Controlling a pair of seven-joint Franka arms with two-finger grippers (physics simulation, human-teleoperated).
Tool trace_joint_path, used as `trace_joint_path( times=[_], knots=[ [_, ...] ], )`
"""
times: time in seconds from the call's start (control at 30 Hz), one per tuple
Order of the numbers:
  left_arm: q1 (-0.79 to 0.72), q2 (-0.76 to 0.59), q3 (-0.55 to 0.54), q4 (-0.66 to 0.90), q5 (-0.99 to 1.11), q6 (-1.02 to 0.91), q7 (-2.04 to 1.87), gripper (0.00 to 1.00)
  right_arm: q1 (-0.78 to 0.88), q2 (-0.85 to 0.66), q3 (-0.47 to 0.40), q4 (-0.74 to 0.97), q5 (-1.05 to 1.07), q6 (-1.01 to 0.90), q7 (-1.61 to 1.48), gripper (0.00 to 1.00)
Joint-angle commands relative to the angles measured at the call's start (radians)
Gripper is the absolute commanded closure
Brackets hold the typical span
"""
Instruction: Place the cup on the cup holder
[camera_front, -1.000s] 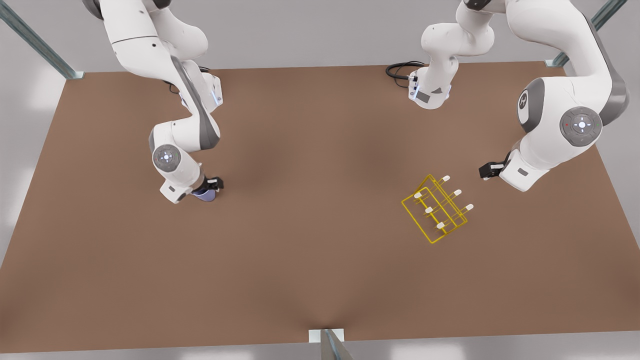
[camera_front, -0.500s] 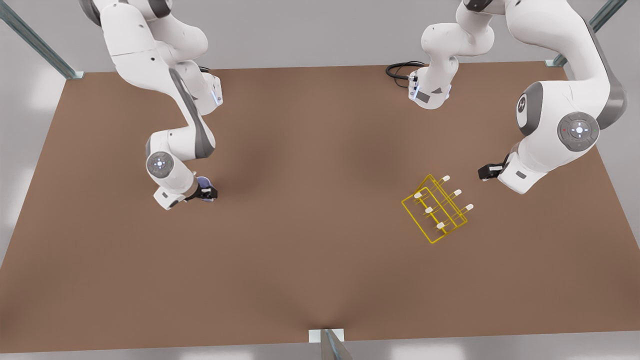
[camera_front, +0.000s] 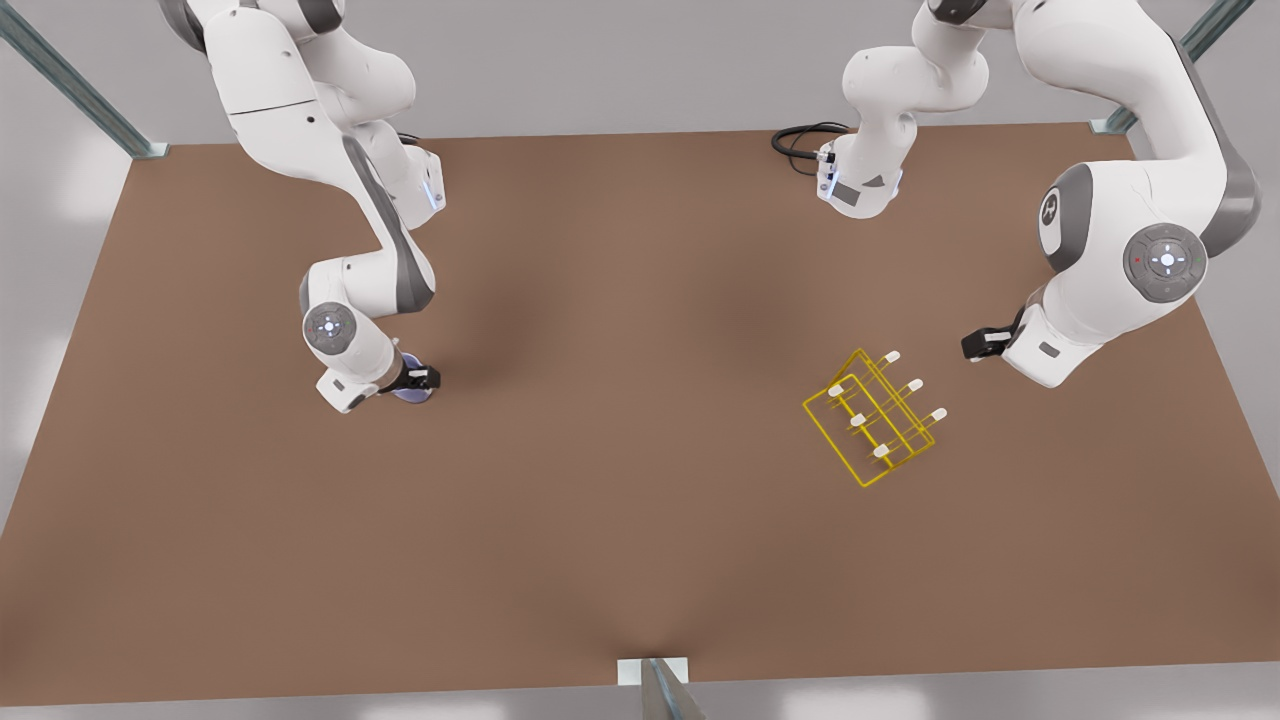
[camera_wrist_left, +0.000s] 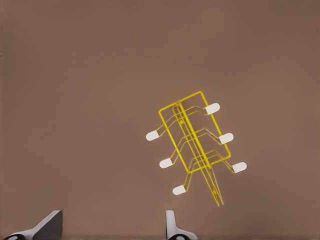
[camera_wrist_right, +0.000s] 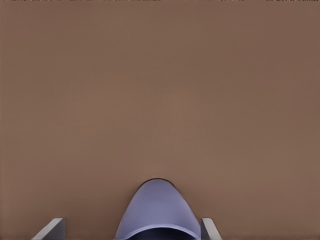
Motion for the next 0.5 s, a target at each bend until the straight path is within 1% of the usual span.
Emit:
trace_joint_path(
  times=[0.0,0.2,0.33,0.47],
  knots=[
    [0.0,-0.001,0.0,0.001,0.001,-0.001,0.0,0.0,-0.002,0.002,0.0,0.001,0.002,-0.004,-0.008,0.0],
    [0.0,-0.001,0.0,0.001,0.001,-0.001,0.0,0.0,0.003,-0.003,0.006,0.004,0.002,-0.02,-0.008,0.0],
    [-0.001,-0.001,0.0,0.001,0.001,-0.001,0.0,0.0,0.017,-0.04,0.032,0.001,0.002,-0.099,0.003,0.0],
    [-0.001,-0.001,0.0,0.001,0.001,-0.006,-0.002,0.0,0.018,-0.043,0.032,-0.001,0.002,-0.121,0.003,0.0]
  ],
)
